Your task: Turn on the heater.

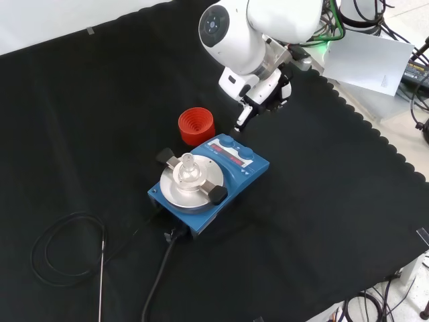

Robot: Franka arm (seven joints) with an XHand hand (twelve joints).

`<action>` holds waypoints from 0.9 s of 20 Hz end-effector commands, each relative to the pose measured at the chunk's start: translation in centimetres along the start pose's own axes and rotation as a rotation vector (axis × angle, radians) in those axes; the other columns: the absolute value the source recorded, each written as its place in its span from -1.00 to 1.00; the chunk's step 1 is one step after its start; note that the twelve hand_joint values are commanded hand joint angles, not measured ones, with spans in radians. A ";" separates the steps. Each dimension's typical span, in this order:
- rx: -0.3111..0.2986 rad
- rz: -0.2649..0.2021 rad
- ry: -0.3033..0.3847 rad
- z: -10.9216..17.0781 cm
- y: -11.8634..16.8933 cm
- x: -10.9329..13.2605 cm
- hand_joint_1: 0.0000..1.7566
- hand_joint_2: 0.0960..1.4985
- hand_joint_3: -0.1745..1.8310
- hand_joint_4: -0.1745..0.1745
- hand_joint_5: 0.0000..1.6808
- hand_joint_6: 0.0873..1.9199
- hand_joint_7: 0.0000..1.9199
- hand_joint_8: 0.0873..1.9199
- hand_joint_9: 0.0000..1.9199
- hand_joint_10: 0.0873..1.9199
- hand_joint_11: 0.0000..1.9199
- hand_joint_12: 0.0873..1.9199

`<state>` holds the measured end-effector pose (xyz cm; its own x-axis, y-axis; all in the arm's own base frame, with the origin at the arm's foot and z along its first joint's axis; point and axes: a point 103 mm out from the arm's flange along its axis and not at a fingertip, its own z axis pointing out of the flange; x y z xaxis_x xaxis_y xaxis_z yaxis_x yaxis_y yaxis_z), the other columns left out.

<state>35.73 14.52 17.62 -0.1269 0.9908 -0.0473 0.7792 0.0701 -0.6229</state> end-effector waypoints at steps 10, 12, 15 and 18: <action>0.095 -0.017 -0.021 1.5 0.2 0.1 0.63 -0.34 0.34 -0.08 -0.77 -1.00 0.64 0.85 0.72 0.66 0.23 0.28; 0.103 -0.020 -0.023 1.7 0.2 0.3 0.63 -0.35 0.34 -0.07 -0.77 -1.00 0.64 0.85 0.72 0.66 0.23 0.28; 0.110 -0.024 -0.025 2.0 0.1 0.6 0.63 -0.35 0.34 -0.07 -0.76 -1.00 0.65 0.84 0.72 0.66 0.23 0.28; 0.120 -0.024 -0.023 2.2 0.2 0.6 0.63 -0.35 0.34 -0.07 -0.75 -1.00 0.65 0.84 0.72 0.66 0.23 0.28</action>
<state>34.59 14.83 15.93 -0.1591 0.9860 -0.0494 0.7031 0.0781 -0.7068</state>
